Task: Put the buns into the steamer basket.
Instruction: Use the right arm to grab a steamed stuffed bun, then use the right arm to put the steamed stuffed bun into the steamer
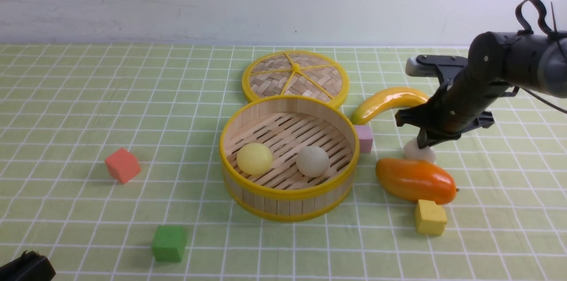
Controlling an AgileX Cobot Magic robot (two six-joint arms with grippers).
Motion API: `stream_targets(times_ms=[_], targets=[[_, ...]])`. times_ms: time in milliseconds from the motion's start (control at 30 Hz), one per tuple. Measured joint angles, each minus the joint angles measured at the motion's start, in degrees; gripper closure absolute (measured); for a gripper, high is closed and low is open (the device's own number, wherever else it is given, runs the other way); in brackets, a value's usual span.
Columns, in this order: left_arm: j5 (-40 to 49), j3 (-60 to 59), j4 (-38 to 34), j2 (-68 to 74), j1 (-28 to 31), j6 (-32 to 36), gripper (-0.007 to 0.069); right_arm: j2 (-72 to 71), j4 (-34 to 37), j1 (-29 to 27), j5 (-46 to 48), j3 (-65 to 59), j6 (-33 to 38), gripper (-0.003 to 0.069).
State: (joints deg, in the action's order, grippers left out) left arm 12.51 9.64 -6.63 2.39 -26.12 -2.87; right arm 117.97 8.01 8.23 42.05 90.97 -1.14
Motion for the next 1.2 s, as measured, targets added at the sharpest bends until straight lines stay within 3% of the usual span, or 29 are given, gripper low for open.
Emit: stream_targets(times_ms=[133, 333, 500, 767, 900, 1100, 1133, 1200], targets=[[0.00, 0.00, 0.00, 0.00, 0.00, 0.00, 0.0568, -4.85, 1.28, 2.32, 0.01, 0.00, 2.13, 0.0657], [-0.96, 0.00, 0.00, 0.00, 0.00, 0.00, 0.0564, -9.29, 9.71, 8.24, -6.11, 0.10, 5.99, 0.0657], [-1.02, 0.00, 0.00, 0.00, 0.00, 0.00, 0.0554, -5.90, 17.85, 13.57, -13.89, 0.10, 11.23, 0.0654], [1.13, 0.00, -0.05, 0.00, 0.00, 0.00, 0.0550, 2.88, 27.80, 17.66, -25.19, 0.10, 19.12, 0.0629], [1.31, 0.00, -0.05, 0.00, 0.00, 0.00, 0.0549, 5.18, 29.41, 18.03, -27.14, 0.04, 20.05, 0.0566], [1.31, 0.00, -0.05, 0.00, 0.00, 0.00, 0.0549, 3.13, 28.60, 17.96, -26.23, 0.00, 20.22, 0.0337], [1.36, 0.00, -0.05, 0.00, 0.00, 0.00, 0.0547, 1.19, 26.94, 17.71, -23.86, 0.00, 20.28, 0.0274], [1.36, 0.00, -0.05, 0.00, 0.00, 0.00, 0.0544, -2.51, 24.25, 17.00, -19.12, -0.02, 20.21, 0.0223]])
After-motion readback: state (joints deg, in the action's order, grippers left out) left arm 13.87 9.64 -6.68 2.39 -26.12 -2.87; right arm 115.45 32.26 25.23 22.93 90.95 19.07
